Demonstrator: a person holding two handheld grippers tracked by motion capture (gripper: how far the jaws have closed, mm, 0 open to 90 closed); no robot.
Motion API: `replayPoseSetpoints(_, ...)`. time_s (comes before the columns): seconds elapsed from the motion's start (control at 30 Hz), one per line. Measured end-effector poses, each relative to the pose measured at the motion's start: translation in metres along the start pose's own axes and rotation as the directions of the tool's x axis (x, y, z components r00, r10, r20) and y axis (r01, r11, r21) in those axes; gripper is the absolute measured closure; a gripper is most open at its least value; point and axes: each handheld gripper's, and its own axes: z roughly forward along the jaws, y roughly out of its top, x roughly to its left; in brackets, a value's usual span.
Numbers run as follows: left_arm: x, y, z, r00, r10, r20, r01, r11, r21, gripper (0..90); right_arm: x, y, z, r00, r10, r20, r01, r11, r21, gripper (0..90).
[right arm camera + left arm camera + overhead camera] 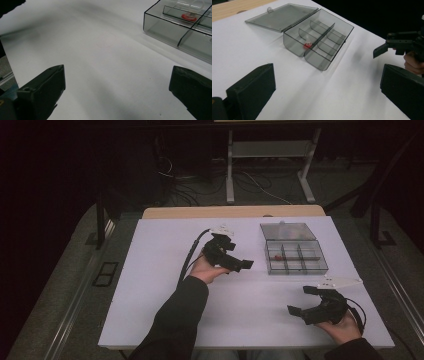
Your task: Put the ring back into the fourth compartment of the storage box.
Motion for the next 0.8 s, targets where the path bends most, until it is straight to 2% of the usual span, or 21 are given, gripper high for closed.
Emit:
replayPoseSetpoints(0.57, -0.012, -0.043, -0.047, 0.9984, -0.021, -0.053, 0.019, 0.9984, -0.053, 0.0, 0.0, -0.001, -0.001, 1.0, 0.001, 0.004, -0.001, 1.0, -0.002, 0.0)
replayPoseSetpoints(0.8, -0.011, -0.066, -0.061, 0.9963, -0.054, -0.068, 0.049, 0.9962, -0.072, 0.0, 0.0, -0.001, -0.001, 1.0, 0.004, 0.005, -0.004, 1.0, 0.0, 0.0)
